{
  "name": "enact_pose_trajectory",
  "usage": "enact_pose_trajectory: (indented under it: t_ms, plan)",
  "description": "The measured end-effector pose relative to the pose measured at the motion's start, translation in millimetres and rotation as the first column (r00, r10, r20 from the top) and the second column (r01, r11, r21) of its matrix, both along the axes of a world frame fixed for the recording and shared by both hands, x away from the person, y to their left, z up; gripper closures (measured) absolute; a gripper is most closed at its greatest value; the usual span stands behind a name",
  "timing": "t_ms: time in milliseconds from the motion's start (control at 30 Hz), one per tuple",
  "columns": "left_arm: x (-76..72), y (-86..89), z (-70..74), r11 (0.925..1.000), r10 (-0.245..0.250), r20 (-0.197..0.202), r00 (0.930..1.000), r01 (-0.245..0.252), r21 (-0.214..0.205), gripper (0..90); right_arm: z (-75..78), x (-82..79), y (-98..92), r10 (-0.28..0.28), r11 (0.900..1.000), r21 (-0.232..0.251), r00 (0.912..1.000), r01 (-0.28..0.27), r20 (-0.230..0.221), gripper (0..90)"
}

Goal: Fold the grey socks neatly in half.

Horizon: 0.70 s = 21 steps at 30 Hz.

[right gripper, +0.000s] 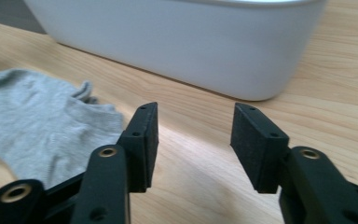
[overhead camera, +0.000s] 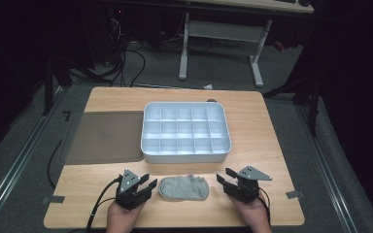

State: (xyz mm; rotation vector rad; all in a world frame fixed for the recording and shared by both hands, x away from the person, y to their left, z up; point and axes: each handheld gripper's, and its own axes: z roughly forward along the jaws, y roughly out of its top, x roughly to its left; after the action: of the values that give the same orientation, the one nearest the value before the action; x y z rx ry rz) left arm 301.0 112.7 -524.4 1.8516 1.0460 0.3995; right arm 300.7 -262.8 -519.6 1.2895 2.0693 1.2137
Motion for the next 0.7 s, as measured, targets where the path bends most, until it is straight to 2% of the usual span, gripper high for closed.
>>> enact_pose_trajectory:
  t_ms: [133, 367, 467, 700]
  plan:
    - [2.1, -0.2, -0.9, 1.0000, 0.009, -0.006, 0.9999, -0.009, -0.003, 56.1, -1.0, -1.2, -2.7, -0.021, 0.9997, -0.008, 0.9998, 0.021, -0.003, 53.2]
    - [2.0, 0.6, -1.6, 1.0000, 0.005, -0.012, 0.9999, -0.005, -0.007, 51.8, -3.0, -3.1, -1.1, -0.011, 0.9999, -0.012, 0.9999, 0.011, -0.001, 52.3]
    - [1.2, 1.2, -1.2, 1.0000, 0.005, -0.014, 0.9999, -0.005, -0.005, 51.3, -3.8, -2.6, -0.7, -0.004, 1.0000, 0.000, 1.0000, 0.004, -0.002, 50.4]
    - [-0.8, -3.0, -0.3, 0.9996, -0.028, -0.019, 0.9994, 0.028, -0.001, 46.9, -1.6, -4.8, 0.6, 0.004, 0.9999, 0.010, 0.9999, -0.003, -0.015, 51.1]
